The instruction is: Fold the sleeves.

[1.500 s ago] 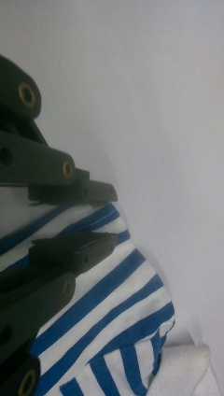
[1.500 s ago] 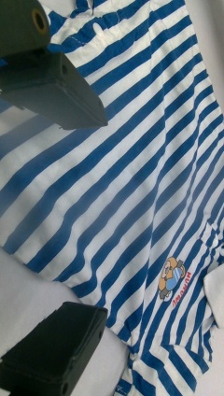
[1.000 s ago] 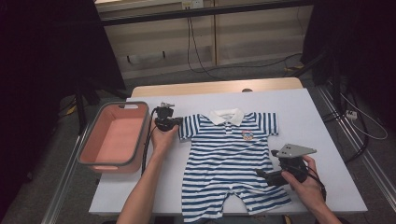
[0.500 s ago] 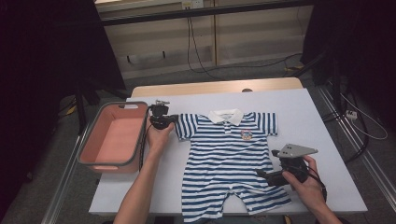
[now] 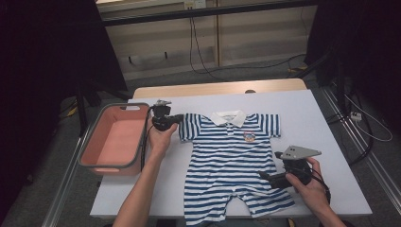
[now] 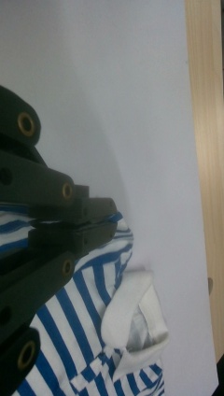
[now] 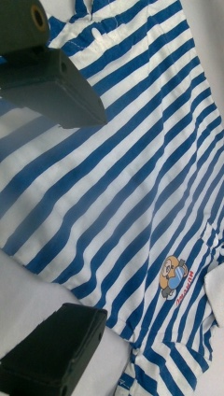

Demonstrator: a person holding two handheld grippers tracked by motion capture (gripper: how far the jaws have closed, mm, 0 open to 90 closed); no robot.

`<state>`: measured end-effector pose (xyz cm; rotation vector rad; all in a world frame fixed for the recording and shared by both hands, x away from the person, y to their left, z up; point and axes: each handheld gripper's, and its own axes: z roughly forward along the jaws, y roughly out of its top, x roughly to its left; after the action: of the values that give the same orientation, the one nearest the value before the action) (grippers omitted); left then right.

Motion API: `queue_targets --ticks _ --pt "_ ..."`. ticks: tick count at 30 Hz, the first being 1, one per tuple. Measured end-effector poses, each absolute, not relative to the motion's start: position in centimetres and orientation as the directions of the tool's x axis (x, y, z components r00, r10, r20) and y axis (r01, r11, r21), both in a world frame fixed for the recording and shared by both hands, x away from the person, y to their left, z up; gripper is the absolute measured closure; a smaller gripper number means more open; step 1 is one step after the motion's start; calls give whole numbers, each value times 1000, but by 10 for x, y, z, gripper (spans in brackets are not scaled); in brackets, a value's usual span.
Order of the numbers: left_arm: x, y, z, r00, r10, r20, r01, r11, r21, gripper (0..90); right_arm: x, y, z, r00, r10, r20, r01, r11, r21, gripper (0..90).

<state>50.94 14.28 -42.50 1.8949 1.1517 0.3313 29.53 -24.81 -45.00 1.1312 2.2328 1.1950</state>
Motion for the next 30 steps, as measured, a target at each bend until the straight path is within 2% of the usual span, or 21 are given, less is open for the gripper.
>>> queue_targets --ticks 7,10,30 --pt "503 130 -419 582 787 -203 564 -211 798 876 295 -248 -450 -613 788 49 477 321 818 67" --pt "503 126 -417 591 771 -239 569 -188 801 877 296 -248 -450 -614 788 49 477 321 818 67" --pt "504 89 -414 643 729 -234 550 -227 804 876 296 -248 -450 -615 787 50 476 321 819 66"
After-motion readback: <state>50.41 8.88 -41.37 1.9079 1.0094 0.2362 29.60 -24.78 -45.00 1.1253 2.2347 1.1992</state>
